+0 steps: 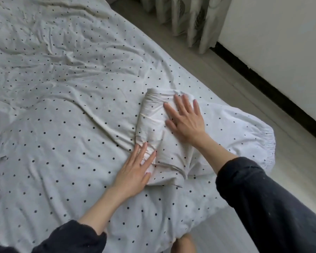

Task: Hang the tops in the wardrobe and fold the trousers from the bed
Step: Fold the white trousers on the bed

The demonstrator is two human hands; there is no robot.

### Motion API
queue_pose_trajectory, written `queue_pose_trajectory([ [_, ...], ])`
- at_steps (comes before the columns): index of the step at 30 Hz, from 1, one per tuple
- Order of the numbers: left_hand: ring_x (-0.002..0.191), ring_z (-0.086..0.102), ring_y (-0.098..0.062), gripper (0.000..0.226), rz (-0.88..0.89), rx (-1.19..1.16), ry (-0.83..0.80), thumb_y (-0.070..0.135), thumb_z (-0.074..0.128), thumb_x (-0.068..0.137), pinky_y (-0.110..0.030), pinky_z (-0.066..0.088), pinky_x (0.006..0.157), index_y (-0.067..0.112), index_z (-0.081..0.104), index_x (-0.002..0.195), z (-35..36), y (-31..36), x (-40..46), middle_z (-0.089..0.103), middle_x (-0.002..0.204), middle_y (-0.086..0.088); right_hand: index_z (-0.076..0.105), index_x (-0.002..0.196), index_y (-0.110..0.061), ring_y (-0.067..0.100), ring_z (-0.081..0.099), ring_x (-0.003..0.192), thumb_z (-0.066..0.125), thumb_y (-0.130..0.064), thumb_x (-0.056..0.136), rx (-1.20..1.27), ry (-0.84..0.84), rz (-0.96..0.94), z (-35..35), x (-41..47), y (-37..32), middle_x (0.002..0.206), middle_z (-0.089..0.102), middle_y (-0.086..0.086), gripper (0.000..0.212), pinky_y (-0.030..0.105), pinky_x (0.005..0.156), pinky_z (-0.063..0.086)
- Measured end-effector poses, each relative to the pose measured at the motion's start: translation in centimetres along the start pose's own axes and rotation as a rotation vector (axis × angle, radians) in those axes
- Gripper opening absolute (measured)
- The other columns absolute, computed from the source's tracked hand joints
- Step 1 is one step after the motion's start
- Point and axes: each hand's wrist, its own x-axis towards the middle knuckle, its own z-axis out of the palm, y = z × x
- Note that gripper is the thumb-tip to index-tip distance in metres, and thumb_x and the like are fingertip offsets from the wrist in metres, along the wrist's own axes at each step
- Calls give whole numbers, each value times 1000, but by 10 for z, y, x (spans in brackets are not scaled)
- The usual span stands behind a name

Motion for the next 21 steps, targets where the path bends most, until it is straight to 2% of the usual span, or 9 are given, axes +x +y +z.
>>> queue_pose_trajectory([
  [1, 141, -23, -17, 62, 1, -143, 17, 23, 41, 97, -21, -4, 114, 30, 5, 147, -3, 0, -1, -23, 152, 4, 5, 149, -36, 25, -12, 145, 19, -52, 97, 10, 9, 0, -1, 1, 2, 159, -6, 3, 57, 49, 115, -8],
  [3, 143, 13, -8, 44, -92, -492, 171, 8, 47, 94, -10, 15, 109, 17, 46, 137, -15, 2, 0, 16, 155, 4, 9, 150, -32, 26, -9, 146, 23, -48, 98, 72, 48, -5, -4, -5, -5, 159, -3, 5, 56, 49, 114, -9],
  [4, 134, 33, -10, 35, -183, -612, 297, 2, 49, 93, -7, 26, 102, 11, 57, 125, -21, 2, 4, 35, 146, -1, 10, 151, -30, 26, -9, 146, 24, -46, 98, 107, 64, -8, -6, -12, -11, 159, -3, 5, 56, 48, 114, -11],
  [6, 112, 52, -15, 28, -398, -768, 463, 0, 50, 92, -6, 39, 87, 6, 59, 118, -32, -1, 15, 49, 127, -7, 9, 151, -28, 25, -15, 144, 26, -45, 99, 167, 76, -3, -4, -37, -25, 159, -5, 6, 57, 44, 113, -16],
  [8, 101, 54, -13, 31, -567, -958, 427, 5, 52, 93, -15, 42, 82, 7, 53, 124, -43, -3, 31, 55, 122, -8, 6, 151, -28, 23, -24, 139, 28, -46, 98, 194, 41, 12, 1, -62, -36, 158, -9, 5, 59, 40, 111, -19],
  [10, 94, 56, -11, 37, -614, -1056, 313, 10, 56, 92, -22, 43, 83, 9, 48, 129, -48, -6, 43, 59, 112, -4, 3, 151, -27, 22, -29, 136, 27, -46, 98, 187, -10, 42, 6, -81, -41, 158, -12, 6, 62, 37, 110, -22],
  [12, 87, 58, -13, 40, -631, -1088, 248, 9, 60, 89, -26, 47, 80, 10, 48, 128, -50, -7, 51, 61, 100, -2, 5, 151, -27, 22, -25, 140, 28, -45, 98, 190, -35, 68, 8, -88, -41, 158, -12, 7, 61, 37, 111, -21],
  [16, 81, 64, -11, 18, -565, -1101, 305, 3, 62, 86, -21, 52, 71, 13, 61, 101, -54, -3, 47, 67, 89, 4, 5, 151, -27, 25, -16, 145, 25, -46, 98, 178, -61, 101, 6, -88, -43, 158, -13, 7, 60, 39, 110, -22],
  [21, 72, 63, -2, 21, -497, -1029, 389, 3, 64, 84, -21, 52, 69, 24, 62, 88, -85, -1, 22, 68, 83, 9, 2, 151, -27, 25, -17, 144, 25, -48, 97, 280, -50, 44, -9, -96, -60, 158, -13, 6, 62, 37, 112, -19],
])
